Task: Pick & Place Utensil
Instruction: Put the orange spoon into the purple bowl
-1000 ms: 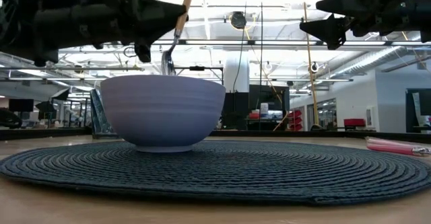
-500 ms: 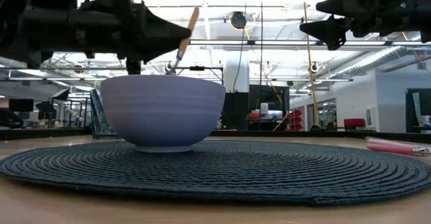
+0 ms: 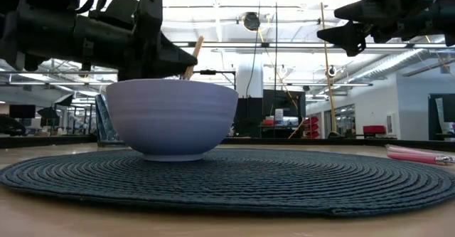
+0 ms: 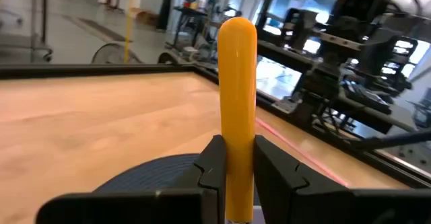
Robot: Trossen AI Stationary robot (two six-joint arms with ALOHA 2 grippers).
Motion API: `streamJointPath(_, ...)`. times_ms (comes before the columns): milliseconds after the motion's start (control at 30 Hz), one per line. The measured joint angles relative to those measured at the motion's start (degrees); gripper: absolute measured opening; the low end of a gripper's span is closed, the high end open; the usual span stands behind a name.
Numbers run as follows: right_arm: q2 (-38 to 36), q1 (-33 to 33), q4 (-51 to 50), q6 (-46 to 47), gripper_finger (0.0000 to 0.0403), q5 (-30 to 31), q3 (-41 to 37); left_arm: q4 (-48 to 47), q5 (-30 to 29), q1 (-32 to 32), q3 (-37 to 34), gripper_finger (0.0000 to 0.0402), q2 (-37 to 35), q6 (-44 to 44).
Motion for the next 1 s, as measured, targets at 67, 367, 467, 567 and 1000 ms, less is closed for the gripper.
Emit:
streamJointPath(67,0.00,0.00,-0.01,0.00,0.0318,0.01,0.00,-0.98,-1.03,-0.09,0.00,0.0061,-0.01,-1.79)
streamJointPath(367,0.00,0.00,0.00,0.37,0.0318,-0.01,0.00,-3.51,-2.23,-0.09,0.00,0.0058,-0.01,-6.33)
streamJointPath(467,0.00,0.00,0.03,0.37,0.0318,0.01,0.00,-3.87,-3.55,-0.09,0.00,0.0069,-0.01,-7.58)
streamJointPath(567,0.00,0.00,0.02,0.39,0.0318,0.01,0.00,-3.87,-4.33,-0.09,0.00,0.0072,-0.01,-8.35)
streamJointPath(1000,0.00,0.00,0.03,0.42,0.0318,-0.02,0.00,-3.85,-5.22,-0.09,-0.02,0.0075,-0.01,-11.67)
